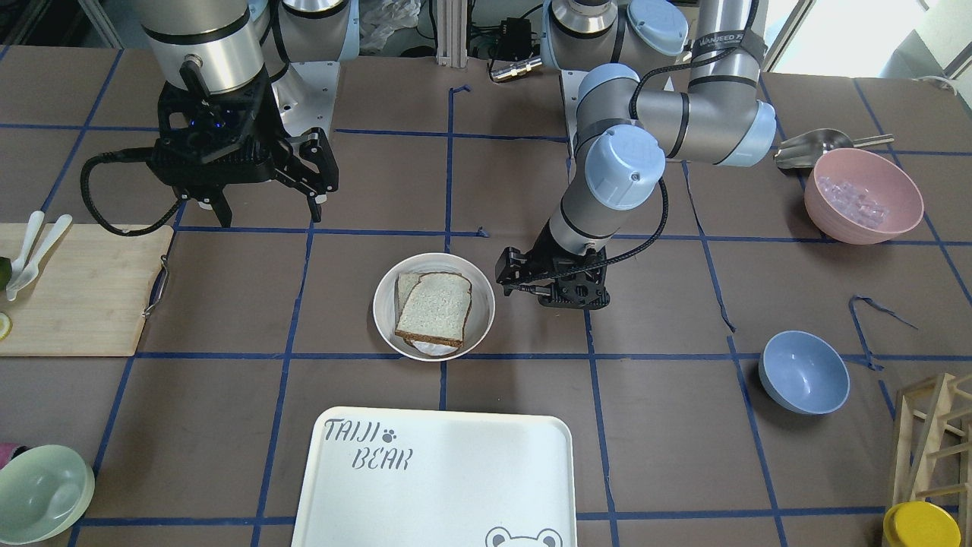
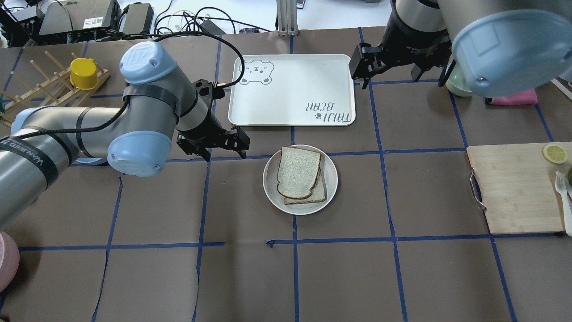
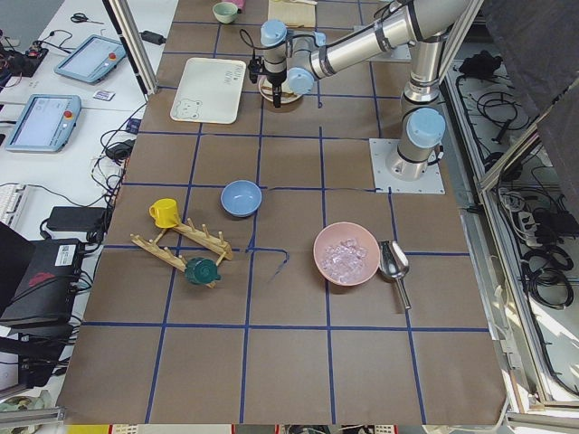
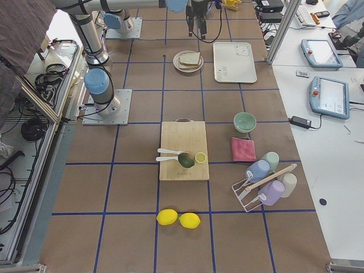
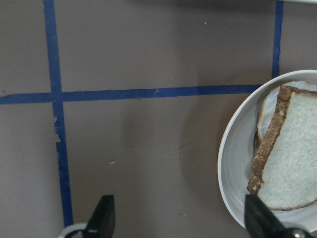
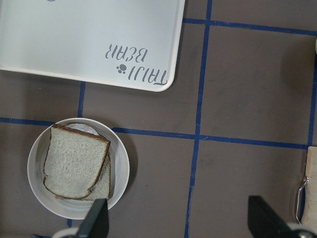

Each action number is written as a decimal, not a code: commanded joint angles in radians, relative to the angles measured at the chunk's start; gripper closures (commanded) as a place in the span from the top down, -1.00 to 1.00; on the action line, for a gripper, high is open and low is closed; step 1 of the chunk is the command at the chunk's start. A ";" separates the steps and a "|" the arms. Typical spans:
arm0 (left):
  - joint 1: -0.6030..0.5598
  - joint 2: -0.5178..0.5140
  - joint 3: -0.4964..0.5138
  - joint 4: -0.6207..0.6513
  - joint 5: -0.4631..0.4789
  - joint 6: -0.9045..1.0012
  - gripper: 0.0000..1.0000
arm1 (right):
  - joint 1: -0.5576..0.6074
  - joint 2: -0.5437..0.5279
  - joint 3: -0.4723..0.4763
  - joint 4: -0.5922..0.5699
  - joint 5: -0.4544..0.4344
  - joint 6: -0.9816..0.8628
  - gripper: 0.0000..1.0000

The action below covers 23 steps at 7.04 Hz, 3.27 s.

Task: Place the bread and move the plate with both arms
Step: 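Lower the left gripper and grip the rim of the white plate, then slide the plate with the left gripper onto the white bear tray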

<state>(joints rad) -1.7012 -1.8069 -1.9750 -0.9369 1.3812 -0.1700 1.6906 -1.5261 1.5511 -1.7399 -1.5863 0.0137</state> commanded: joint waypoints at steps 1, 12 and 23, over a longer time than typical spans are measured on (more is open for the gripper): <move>-0.012 -0.054 -0.012 0.046 -0.046 -0.061 0.45 | -0.012 0.004 0.000 0.000 -0.001 -0.003 1.00; -0.054 -0.143 0.004 0.106 -0.064 -0.098 -1.00 | -0.074 -0.008 -0.003 0.011 0.009 -0.041 1.00; 0.057 -0.343 0.557 -0.197 -0.133 0.018 -1.00 | -0.074 -0.009 0.020 0.017 0.029 -0.054 1.00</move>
<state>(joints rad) -1.6461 -2.0744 -1.4890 -1.1258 1.2506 -0.1907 1.6168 -1.5366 1.5702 -1.7230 -1.5569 -0.0394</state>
